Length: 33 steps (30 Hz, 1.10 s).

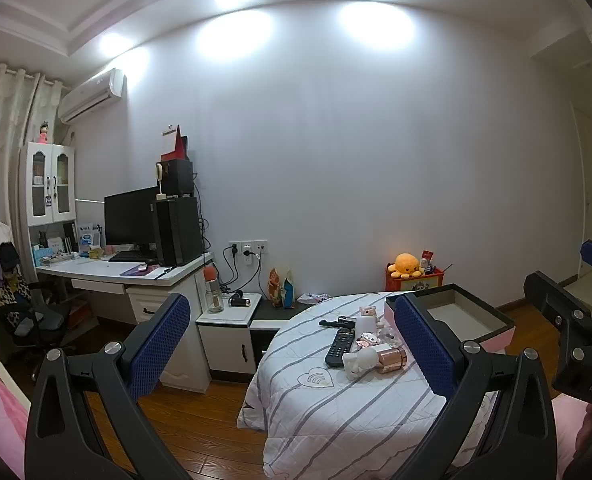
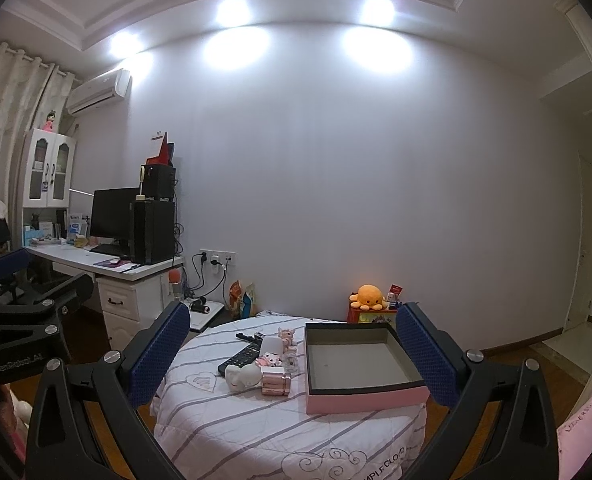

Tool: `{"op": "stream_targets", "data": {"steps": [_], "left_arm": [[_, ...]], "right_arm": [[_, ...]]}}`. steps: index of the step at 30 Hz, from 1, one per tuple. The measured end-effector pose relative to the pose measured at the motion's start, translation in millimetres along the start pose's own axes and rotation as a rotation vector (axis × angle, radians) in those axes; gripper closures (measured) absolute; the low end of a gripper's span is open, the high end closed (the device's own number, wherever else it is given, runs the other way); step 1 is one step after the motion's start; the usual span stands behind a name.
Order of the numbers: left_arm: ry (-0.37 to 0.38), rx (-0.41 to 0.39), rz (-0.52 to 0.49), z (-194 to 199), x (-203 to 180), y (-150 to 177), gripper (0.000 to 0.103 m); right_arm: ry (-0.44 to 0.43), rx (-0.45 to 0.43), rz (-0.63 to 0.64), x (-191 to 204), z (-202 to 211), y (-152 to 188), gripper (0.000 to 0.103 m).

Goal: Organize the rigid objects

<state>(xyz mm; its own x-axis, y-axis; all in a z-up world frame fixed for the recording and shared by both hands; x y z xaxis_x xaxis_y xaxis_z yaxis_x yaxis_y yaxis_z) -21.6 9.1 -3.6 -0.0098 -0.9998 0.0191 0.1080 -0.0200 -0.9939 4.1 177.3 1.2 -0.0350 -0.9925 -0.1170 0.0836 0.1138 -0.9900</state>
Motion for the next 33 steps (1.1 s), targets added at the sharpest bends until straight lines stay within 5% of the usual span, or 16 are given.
{"op": "stream_targets", "data": {"steps": [33], "left_arm": [[0.011, 0.012, -0.017, -1, 0, 7, 0.000]], "right_arm": [[0.074, 0.025, -0.014, -9, -12, 6, 0.000]]}}
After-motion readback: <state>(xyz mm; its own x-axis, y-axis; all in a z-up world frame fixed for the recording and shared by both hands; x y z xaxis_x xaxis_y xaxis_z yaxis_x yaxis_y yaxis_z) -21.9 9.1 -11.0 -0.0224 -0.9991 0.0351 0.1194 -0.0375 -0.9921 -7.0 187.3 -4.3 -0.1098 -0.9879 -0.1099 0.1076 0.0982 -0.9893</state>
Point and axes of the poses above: each gripper's, at about its wrist camera, not at the fingertips, and z roughly against the way its jaws point, x to its left, y to its underside, the point moved 2 cm from there along -z, roughly the way its jaws point, and after that the axes turned 3 degrees about z, right-handed, at the moved point
